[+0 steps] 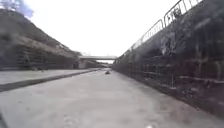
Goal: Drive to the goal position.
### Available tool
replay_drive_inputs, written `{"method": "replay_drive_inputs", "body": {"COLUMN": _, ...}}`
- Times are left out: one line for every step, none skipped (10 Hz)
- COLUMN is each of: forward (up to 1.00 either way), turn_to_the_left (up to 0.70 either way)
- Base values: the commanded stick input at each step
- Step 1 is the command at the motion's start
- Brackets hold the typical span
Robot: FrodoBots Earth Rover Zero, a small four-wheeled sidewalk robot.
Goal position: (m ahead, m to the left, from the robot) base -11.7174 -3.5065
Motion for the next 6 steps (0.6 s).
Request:
{"method": "replay_drive_inputs", "body": {"forward": 0.70, "turn_to_the_left": 0.00}}
{"method": "replay_drive_inputs", "body": {"forward": 0.70, "turn_to_the_left": 0.00}}
{"method": "replay_drive_inputs", "body": {"forward": 0.70, "turn_to_the_left": 0.00}}
{"method": "replay_drive_inputs", "body": {"forward": 0.70, "turn_to_the_left": 0.00}}
{"method": "replay_drive_inputs", "body": {"forward": 0.70, "turn_to_the_left": 0.00}}
{"method": "replay_drive_inputs", "body": {"forward": 0.70, "turn_to_the_left": 0.00}}
